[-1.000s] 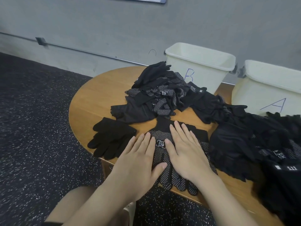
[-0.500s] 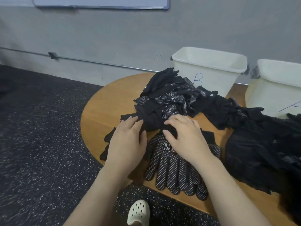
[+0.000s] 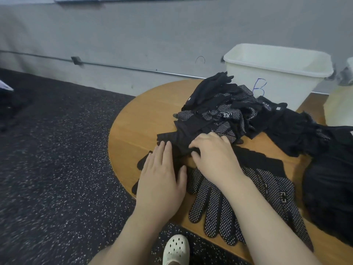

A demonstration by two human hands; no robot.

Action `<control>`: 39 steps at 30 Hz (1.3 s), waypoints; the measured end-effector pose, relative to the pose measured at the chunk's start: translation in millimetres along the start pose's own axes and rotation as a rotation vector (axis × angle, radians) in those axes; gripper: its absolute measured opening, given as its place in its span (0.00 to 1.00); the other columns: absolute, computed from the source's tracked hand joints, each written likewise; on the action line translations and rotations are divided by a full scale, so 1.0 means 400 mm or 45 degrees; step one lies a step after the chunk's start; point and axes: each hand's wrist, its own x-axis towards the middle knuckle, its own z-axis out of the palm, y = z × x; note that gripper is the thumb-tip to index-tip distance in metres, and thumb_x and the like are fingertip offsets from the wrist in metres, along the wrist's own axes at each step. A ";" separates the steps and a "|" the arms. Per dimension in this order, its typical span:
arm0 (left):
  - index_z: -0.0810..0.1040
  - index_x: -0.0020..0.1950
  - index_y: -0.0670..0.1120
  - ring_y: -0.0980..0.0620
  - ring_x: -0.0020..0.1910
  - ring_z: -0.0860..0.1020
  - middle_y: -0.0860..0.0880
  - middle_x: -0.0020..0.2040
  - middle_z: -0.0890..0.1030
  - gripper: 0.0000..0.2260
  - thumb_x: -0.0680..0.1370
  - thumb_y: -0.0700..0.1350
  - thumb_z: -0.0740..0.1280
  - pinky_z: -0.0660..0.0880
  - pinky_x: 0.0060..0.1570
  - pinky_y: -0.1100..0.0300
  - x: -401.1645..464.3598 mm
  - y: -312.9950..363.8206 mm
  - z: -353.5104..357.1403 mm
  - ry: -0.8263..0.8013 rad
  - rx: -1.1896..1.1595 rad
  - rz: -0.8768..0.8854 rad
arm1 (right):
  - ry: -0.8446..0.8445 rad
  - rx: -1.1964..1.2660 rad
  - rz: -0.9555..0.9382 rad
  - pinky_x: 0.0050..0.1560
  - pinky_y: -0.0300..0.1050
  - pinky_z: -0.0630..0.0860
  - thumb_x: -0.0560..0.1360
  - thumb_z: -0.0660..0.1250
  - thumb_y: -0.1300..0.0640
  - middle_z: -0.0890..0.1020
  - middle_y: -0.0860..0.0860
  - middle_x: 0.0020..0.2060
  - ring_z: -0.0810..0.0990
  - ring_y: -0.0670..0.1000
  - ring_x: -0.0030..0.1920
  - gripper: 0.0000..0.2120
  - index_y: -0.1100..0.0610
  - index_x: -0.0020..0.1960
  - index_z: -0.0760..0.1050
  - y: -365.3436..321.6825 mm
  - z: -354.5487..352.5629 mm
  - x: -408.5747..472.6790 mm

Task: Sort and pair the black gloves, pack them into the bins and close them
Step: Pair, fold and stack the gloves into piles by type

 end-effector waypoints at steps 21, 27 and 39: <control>0.81 0.64 0.45 0.49 0.59 0.77 0.48 0.60 0.80 0.13 0.83 0.45 0.62 0.75 0.65 0.50 -0.083 0.177 0.017 -0.003 -0.281 0.412 | 0.652 1.009 0.135 0.48 0.43 0.80 0.81 0.64 0.62 0.85 0.43 0.45 0.84 0.46 0.47 0.09 0.51 0.54 0.81 0.028 -0.163 -0.149; 0.80 0.64 0.43 0.46 0.60 0.77 0.46 0.60 0.80 0.14 0.81 0.47 0.67 0.75 0.64 0.48 -0.101 0.230 0.032 -0.030 -0.283 0.436 | 0.679 0.947 0.222 0.47 0.47 0.81 0.82 0.65 0.61 0.84 0.46 0.44 0.83 0.51 0.46 0.08 0.52 0.54 0.81 0.106 -0.216 -0.262; 0.64 0.75 0.65 0.64 0.68 0.75 0.67 0.68 0.76 0.32 0.74 0.59 0.74 0.74 0.64 0.68 -0.122 0.339 0.022 -0.146 -1.345 0.257 | 0.565 1.021 0.368 0.47 0.57 0.80 0.83 0.63 0.54 0.84 0.52 0.39 0.82 0.56 0.43 0.10 0.52 0.48 0.82 0.209 -0.322 -0.412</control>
